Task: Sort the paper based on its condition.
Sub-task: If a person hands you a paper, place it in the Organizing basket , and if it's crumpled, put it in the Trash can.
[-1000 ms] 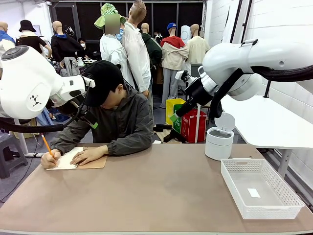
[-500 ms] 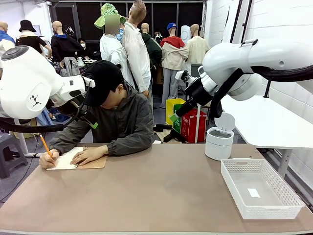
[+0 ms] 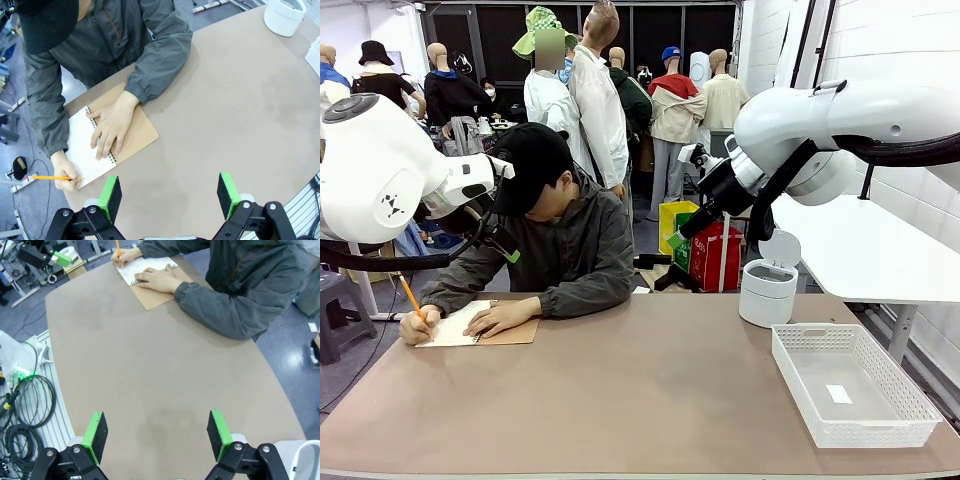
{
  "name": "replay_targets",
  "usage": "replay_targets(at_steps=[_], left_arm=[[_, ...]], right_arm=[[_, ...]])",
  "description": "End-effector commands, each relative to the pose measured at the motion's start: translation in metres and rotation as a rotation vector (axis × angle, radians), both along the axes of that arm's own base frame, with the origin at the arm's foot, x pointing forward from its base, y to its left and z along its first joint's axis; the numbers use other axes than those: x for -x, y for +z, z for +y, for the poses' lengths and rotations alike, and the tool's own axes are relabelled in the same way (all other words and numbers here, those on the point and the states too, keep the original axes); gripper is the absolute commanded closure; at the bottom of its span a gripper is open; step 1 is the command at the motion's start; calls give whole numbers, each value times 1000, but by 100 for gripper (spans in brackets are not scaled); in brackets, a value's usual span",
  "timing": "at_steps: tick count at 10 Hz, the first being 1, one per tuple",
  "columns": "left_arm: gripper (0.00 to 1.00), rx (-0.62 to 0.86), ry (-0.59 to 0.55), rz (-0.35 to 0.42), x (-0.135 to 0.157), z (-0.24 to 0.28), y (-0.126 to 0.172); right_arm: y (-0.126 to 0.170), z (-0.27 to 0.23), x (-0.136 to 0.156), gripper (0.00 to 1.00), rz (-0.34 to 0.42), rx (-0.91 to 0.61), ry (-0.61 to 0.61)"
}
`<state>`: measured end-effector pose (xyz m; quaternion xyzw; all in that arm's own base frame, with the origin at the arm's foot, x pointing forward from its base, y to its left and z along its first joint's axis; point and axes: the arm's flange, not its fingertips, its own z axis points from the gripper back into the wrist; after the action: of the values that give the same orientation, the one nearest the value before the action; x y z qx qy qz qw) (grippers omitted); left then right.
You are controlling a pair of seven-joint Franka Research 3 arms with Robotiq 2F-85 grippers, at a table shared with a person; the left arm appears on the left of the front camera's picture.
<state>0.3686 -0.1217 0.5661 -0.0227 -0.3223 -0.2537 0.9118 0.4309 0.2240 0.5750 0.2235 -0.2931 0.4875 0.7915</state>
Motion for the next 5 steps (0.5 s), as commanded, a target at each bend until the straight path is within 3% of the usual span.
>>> replay_targets(at_steps=[1, 5], left_arm=[[0, 1, 2, 6, 0, 1, 1], [0, 1, 2, 6, 0, 1, 1]], right_arm=[[-1, 0, 0, 0, 3, 9, -7], [-1, 0, 0, 0, 3, 9, -7]])
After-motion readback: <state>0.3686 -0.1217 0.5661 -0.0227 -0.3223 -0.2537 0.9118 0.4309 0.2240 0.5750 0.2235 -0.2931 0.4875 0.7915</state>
